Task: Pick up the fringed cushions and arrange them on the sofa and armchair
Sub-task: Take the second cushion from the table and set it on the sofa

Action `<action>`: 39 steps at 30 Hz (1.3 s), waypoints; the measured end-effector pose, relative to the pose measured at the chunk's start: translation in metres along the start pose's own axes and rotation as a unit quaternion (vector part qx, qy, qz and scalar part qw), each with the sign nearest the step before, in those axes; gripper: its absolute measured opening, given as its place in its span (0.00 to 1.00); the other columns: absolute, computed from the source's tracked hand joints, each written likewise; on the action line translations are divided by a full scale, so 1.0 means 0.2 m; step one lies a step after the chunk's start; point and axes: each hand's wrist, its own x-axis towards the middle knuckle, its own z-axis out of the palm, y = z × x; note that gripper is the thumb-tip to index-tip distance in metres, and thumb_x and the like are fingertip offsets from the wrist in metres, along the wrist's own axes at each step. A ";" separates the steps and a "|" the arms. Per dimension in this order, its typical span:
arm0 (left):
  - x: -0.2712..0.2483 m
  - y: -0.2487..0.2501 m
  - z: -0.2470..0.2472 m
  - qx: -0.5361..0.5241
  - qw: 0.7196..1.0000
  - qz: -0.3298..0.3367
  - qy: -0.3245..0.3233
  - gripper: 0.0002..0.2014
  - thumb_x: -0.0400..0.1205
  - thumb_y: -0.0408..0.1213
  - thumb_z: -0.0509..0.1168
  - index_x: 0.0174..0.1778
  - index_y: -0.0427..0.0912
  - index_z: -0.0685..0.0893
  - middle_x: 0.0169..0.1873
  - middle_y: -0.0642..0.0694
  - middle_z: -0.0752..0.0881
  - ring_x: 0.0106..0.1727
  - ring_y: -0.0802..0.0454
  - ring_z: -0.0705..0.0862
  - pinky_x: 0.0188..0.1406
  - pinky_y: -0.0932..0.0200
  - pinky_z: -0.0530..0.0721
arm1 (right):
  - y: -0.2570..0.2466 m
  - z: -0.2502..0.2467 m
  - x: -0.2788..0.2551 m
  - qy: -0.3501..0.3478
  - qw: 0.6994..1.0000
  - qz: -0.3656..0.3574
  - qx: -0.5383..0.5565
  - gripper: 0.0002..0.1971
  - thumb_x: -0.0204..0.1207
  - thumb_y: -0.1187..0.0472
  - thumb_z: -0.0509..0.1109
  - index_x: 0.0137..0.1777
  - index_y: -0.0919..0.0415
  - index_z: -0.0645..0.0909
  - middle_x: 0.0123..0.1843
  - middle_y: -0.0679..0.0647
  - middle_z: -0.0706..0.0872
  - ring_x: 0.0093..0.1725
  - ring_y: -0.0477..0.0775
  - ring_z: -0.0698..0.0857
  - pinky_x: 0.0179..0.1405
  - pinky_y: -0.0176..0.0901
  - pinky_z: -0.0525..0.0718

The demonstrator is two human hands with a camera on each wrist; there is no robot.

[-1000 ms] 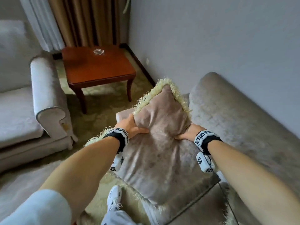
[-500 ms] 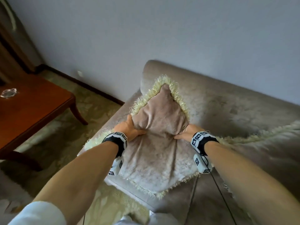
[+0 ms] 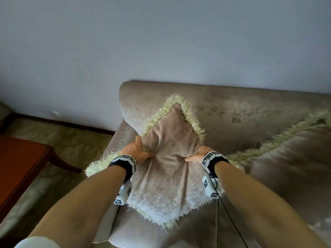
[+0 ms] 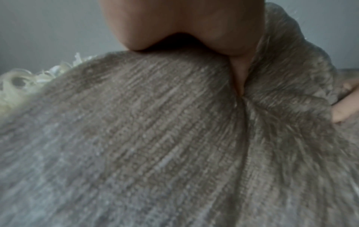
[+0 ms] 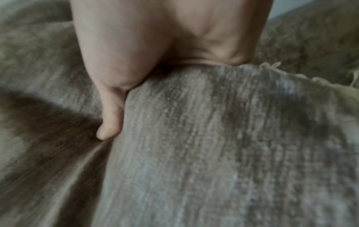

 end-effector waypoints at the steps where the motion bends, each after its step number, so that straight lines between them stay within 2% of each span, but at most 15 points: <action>1: 0.04 0.01 0.00 0.017 1.000 0.004 -0.002 0.53 0.68 0.66 0.73 0.80 0.41 0.55 0.63 0.38 0.83 0.60 0.38 0.85 0.58 0.47 0.85 | 0.01 0.01 0.02 -0.010 1.000 0.010 0.015 0.37 0.61 0.38 0.81 0.70 0.51 0.81 0.65 0.53 0.87 0.61 0.59 0.85 0.62 0.48 0.82; 4: 0.16 0.04 -0.02 0.049 0.998 0.019 -0.018 0.51 0.66 0.67 0.74 0.77 0.44 0.59 0.62 0.40 0.84 0.58 0.39 0.85 0.58 0.45 0.85 | 0.04 0.09 0.10 -0.024 0.997 0.021 0.070 0.36 0.59 0.37 0.82 0.67 0.51 0.84 0.64 0.54 0.88 0.59 0.58 0.86 0.62 0.47 0.82; 8: 0.31 0.07 -0.03 0.078 0.995 0.042 -0.045 0.48 0.63 0.69 0.75 0.71 0.46 0.65 0.59 0.44 0.84 0.56 0.42 0.85 0.58 0.46 0.85 | 0.07 0.15 0.20 -0.039 0.992 0.055 0.104 0.47 0.50 0.30 0.82 0.71 0.51 0.81 0.67 0.56 0.86 0.64 0.61 0.84 0.66 0.51 0.82; 10: 0.37 0.11 -0.02 0.089 0.993 0.052 -0.061 0.47 0.65 0.67 0.75 0.71 0.44 0.65 0.59 0.43 0.84 0.57 0.41 0.85 0.56 0.48 0.84 | 0.09 0.15 0.22 -0.040 0.991 0.064 0.113 0.50 0.50 0.29 0.82 0.73 0.51 0.79 0.70 0.56 0.84 0.66 0.62 0.83 0.68 0.51 0.81; 12: 0.42 0.15 0.00 0.099 0.991 0.061 -0.071 0.46 0.67 0.66 0.75 0.72 0.42 0.64 0.60 0.41 0.84 0.57 0.39 0.85 0.54 0.48 0.83 | 0.11 0.12 0.23 -0.025 0.991 0.072 0.107 0.48 0.52 0.28 0.81 0.72 0.52 0.80 0.69 0.57 0.85 0.66 0.62 0.83 0.68 0.51 0.81; 15: 0.49 0.20 0.03 0.100 0.990 0.068 -0.068 0.47 0.69 0.66 0.73 0.73 0.41 0.62 0.59 0.39 0.85 0.56 0.38 0.86 0.53 0.48 0.83 | 0.14 0.05 0.26 -0.010 0.992 0.083 0.095 0.40 0.60 0.31 0.79 0.69 0.52 0.82 0.67 0.57 0.86 0.65 0.61 0.84 0.67 0.50 0.81; 18: 0.56 0.23 0.07 0.102 0.991 0.073 -0.043 0.51 0.68 0.68 0.72 0.76 0.40 0.59 0.55 0.40 0.87 0.54 0.38 0.86 0.49 0.48 0.82 | 0.17 -0.01 0.30 0.010 0.992 0.088 0.090 0.39 0.59 0.30 0.79 0.66 0.51 0.84 0.65 0.56 0.87 0.62 0.61 0.85 0.64 0.47 0.83; 20: 0.58 0.23 0.12 0.094 0.993 0.075 -0.014 0.49 0.65 0.71 0.73 0.71 0.43 0.63 0.53 0.42 0.86 0.54 0.40 0.86 0.51 0.48 0.80 | 0.19 -0.03 0.34 0.016 0.991 0.102 0.083 0.48 0.51 0.26 0.79 0.70 0.51 0.81 0.68 0.56 0.86 0.65 0.62 0.84 0.65 0.49 0.82; 22: 0.61 0.24 0.17 0.075 0.996 0.056 0.002 0.47 0.64 0.69 0.74 0.71 0.46 0.64 0.62 0.40 0.82 0.63 0.38 0.81 0.64 0.41 0.77 | 0.22 -0.03 0.38 0.011 0.988 0.134 0.080 0.63 0.42 0.22 0.79 0.77 0.56 0.72 0.73 0.58 0.81 0.70 0.63 0.81 0.67 0.53 0.81; 23: 0.63 0.24 0.19 0.066 0.997 0.037 -0.003 0.48 0.66 0.67 0.75 0.74 0.48 0.62 0.68 0.38 0.77 0.69 0.37 0.76 0.70 0.35 0.72 | 0.23 -0.03 0.40 0.017 0.985 0.152 0.079 0.65 0.44 0.24 0.80 0.79 0.60 0.68 0.75 0.60 0.78 0.72 0.64 0.78 0.69 0.56 0.80; 25: 0.66 0.26 0.22 0.041 0.999 -0.001 -0.024 0.48 0.70 0.63 0.74 0.80 0.52 0.56 0.76 0.36 0.69 0.78 0.35 0.66 0.75 0.27 0.62 | 0.25 -0.03 0.41 0.044 0.983 0.167 0.067 0.58 0.58 0.30 0.79 0.80 0.64 0.62 0.78 0.63 0.71 0.76 0.65 0.73 0.73 0.60 0.76; 27: 0.69 0.27 0.23 0.016 0.999 -0.025 -0.043 0.48 0.72 0.62 0.73 0.82 0.56 0.53 0.77 0.36 0.67 0.80 0.35 0.61 0.74 0.24 0.62 | 0.25 -0.05 0.42 0.055 0.984 0.154 0.068 0.51 0.66 0.35 0.78 0.81 0.62 0.60 0.80 0.64 0.67 0.79 0.67 0.68 0.75 0.61 0.72; 30: 0.72 0.29 0.24 -0.001 0.998 -0.030 -0.052 0.49 0.71 0.63 0.72 0.82 0.59 0.51 0.77 0.37 0.65 0.79 0.35 0.61 0.71 0.25 0.67 | 0.24 -0.06 0.45 0.071 0.986 0.129 0.074 0.45 0.68 0.40 0.80 0.79 0.60 0.64 0.77 0.64 0.69 0.76 0.68 0.69 0.73 0.59 0.73; 35: 0.71 0.32 0.22 -0.017 0.999 -0.028 -0.040 0.47 0.71 0.67 0.70 0.81 0.60 0.52 0.79 0.38 0.62 0.81 0.37 0.58 0.70 0.23 0.66 | 0.21 -0.10 0.47 0.098 0.985 0.097 0.104 0.42 0.68 0.46 0.80 0.78 0.56 0.65 0.76 0.61 0.68 0.76 0.66 0.67 0.71 0.57 0.71; 39: 0.66 0.33 0.17 -0.030 0.999 -0.021 0.011 0.40 0.75 0.70 0.61 0.80 0.61 0.56 0.80 0.41 0.63 0.80 0.38 0.61 0.72 0.26 0.65 | 0.19 -0.18 0.46 0.123 0.984 0.059 0.119 0.42 0.69 0.48 0.80 0.80 0.52 0.63 0.79 0.60 0.66 0.78 0.64 0.64 0.74 0.57 0.68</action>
